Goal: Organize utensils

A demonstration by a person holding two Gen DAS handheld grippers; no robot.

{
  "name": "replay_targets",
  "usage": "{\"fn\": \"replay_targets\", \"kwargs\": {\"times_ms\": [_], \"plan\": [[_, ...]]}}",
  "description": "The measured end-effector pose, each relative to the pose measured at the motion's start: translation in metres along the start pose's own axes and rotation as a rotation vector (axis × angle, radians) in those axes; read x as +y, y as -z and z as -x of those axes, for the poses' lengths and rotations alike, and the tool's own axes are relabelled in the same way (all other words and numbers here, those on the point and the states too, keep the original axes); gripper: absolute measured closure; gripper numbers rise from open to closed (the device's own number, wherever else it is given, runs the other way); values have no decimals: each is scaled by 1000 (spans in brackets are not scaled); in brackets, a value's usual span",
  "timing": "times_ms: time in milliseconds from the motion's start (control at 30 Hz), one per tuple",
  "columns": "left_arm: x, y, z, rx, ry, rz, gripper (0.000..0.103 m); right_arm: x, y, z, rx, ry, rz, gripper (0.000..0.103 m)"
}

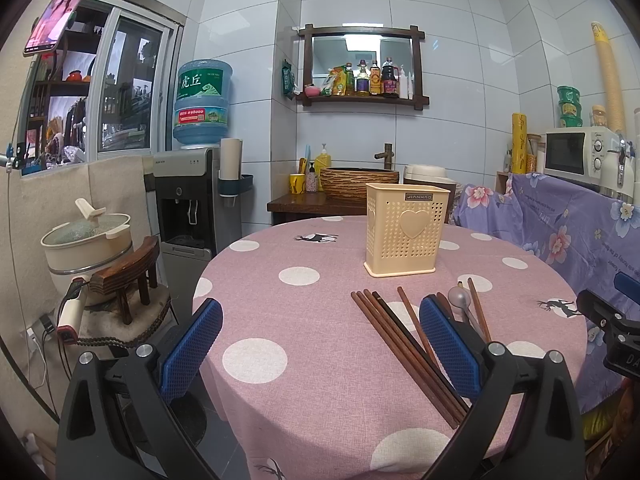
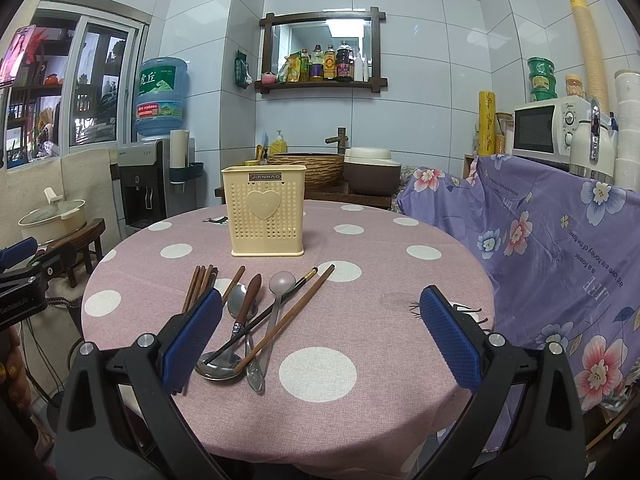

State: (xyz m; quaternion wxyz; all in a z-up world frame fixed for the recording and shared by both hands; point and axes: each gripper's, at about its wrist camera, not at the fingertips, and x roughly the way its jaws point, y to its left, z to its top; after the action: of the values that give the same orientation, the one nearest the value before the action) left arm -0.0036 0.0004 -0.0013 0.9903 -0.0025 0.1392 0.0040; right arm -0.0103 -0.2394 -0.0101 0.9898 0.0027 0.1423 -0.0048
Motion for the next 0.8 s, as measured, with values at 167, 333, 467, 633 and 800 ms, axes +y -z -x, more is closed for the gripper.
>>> {"fn": "replay_targets", "kwargs": {"times_ms": [167, 333, 467, 633, 800], "plan": [[0, 0, 0, 0, 1, 0, 5, -1, -1, -1, 0, 0, 0, 5], [0, 0, 0, 1, 0, 1, 5, 0, 0, 0, 1, -1, 0, 5], [0, 0, 0, 1, 0, 0, 5, -3, -3, -1, 1, -1, 0, 5], [2, 2, -2, 4, 0, 1, 5, -3, -2, -1, 3, -2, 0, 5], [4, 4, -2, 5, -2, 1, 5, 1, -1, 0, 4, -4, 1, 5]]}}
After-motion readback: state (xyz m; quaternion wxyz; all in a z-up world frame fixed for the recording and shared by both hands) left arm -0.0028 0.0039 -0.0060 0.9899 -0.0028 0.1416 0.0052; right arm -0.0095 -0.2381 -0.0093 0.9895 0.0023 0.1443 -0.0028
